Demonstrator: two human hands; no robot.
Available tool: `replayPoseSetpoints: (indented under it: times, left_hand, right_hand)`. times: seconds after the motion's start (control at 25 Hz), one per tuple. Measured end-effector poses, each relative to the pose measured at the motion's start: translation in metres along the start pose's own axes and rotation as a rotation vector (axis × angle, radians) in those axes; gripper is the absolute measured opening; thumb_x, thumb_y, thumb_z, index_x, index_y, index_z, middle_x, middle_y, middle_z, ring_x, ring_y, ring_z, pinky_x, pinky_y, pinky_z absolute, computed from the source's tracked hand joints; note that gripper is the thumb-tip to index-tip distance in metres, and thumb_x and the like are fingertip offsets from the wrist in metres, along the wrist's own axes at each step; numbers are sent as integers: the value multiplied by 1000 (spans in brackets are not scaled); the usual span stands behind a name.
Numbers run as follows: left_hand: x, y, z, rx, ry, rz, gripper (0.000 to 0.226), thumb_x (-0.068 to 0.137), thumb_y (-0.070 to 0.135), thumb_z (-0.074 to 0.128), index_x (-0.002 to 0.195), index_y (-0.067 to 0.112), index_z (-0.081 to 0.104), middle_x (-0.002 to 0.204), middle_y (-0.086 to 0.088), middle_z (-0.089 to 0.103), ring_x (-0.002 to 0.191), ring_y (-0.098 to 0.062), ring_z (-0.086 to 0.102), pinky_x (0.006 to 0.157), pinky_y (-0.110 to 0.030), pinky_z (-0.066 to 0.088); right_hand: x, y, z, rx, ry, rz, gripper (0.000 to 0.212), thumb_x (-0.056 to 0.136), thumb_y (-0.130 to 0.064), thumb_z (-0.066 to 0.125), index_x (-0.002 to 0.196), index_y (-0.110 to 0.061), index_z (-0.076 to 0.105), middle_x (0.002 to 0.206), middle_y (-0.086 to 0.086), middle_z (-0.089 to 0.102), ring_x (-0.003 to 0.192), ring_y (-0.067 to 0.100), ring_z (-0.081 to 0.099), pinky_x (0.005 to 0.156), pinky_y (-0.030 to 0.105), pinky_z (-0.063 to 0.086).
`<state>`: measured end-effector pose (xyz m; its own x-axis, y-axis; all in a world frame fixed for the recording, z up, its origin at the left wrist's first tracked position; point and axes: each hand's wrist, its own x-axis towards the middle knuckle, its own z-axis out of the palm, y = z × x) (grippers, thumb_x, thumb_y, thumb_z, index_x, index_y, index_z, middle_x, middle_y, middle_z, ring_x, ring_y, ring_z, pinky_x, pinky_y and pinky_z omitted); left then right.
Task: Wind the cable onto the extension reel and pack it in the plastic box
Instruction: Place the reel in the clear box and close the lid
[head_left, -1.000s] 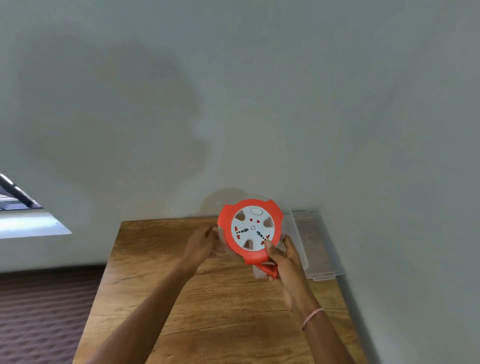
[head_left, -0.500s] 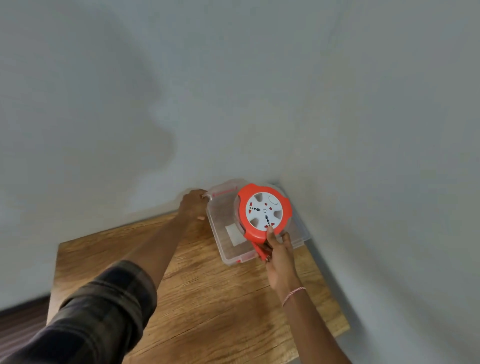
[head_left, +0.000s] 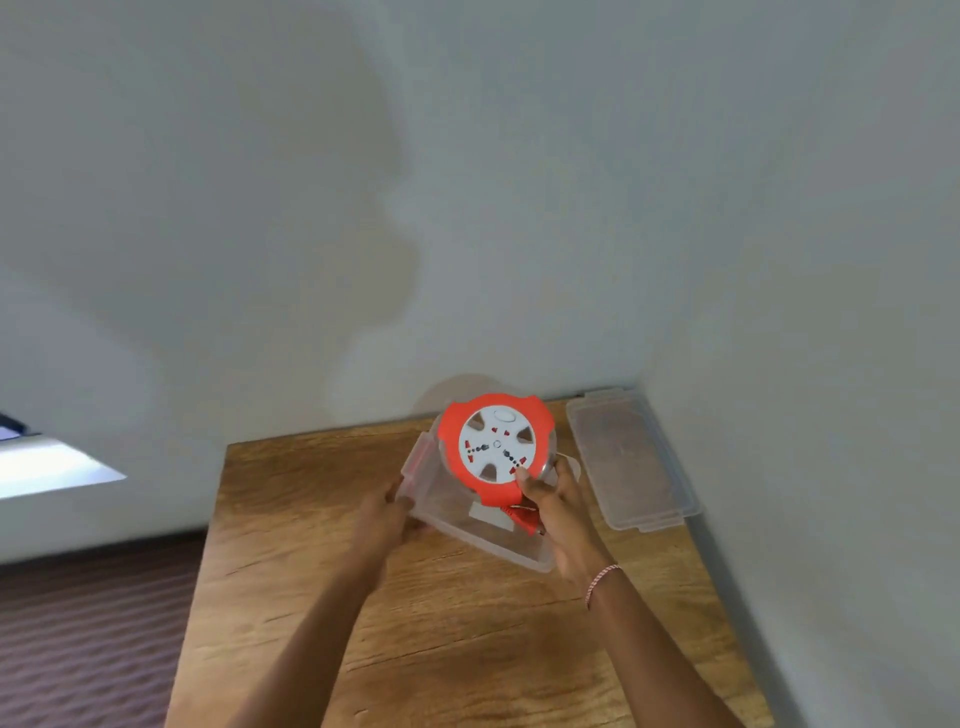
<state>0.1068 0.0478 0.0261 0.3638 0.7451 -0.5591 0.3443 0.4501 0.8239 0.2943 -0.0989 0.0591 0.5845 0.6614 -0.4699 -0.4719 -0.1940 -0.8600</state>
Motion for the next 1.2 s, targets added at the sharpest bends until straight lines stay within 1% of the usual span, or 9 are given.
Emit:
replayPoseSetpoints:
  times: [0.16,0.28,0.44,0.52,0.68,0.76,0.92,1.04,1.2]
  left_hand:
    - [-36,-31,-36,-214,79,-38,38,102,-6,47,134,13,53,125,-14,68,93,-34,79,72,-41,66]
    - [-54,-48,-57,-295,108,-48,41,101,-7,45,138,10,53,126,-17,69,94,-36,78,75,-43,66]
    - [-68,-61,-71,-397,159,-73,39,101,-7,47,135,11,51,125,-18,69,94,-37,79,73,-41,66]
    - [-70,-65,-74,-424,187,-89,38,101,-8,47,133,11,51,124,-20,68,95,-38,79,71,-39,66]
    - [-72,-67,-75,-445,194,-118,32,100,-8,46,123,13,53,120,-22,70,94,-40,79,68,-37,65]
    - [-71,-67,-74,-452,188,-129,33,99,-9,46,125,11,51,121,-22,68,93,-40,79,67,-37,65]
    - [-70,-68,-69,-443,158,-132,41,99,-9,47,134,12,45,125,-22,65,93,-37,80,70,-40,65]
    - [-71,-65,-67,-422,157,-116,48,98,-10,47,136,19,41,123,-21,67,90,-34,80,69,-40,65]
    - [-69,-61,-71,-339,153,-136,58,96,-10,50,137,29,37,123,-19,68,92,-36,80,69,-40,65]
  right_hand:
    - [7,10,42,-227,-175,59,37,95,-20,72,125,-31,53,127,6,69,109,23,71,76,41,65]
    - [12,12,63,-392,-286,80,36,97,-19,70,126,-27,49,129,7,66,112,28,69,81,48,64]
    - [13,21,78,-574,-391,77,33,99,-15,67,123,-20,45,125,8,66,113,28,68,79,47,65]
    - [13,27,81,-605,-406,93,32,99,-12,66,122,-17,44,124,10,64,112,26,66,74,43,65]
    - [19,31,82,-793,-457,152,34,99,-18,66,122,-21,41,124,3,60,104,13,62,62,24,60]
    - [24,33,82,-890,-463,185,38,99,-21,65,127,-20,39,126,2,58,106,14,61,67,25,59]
    - [32,34,84,-1078,-435,211,48,99,-19,66,137,-12,37,133,10,58,115,26,60,84,36,57]
    - [35,33,90,-1300,-447,102,57,95,-13,67,145,-7,39,135,17,60,120,32,60,89,35,52]
    - [34,38,98,-1579,-349,-63,40,96,-6,62,135,-4,56,122,18,70,110,33,68,87,36,54]
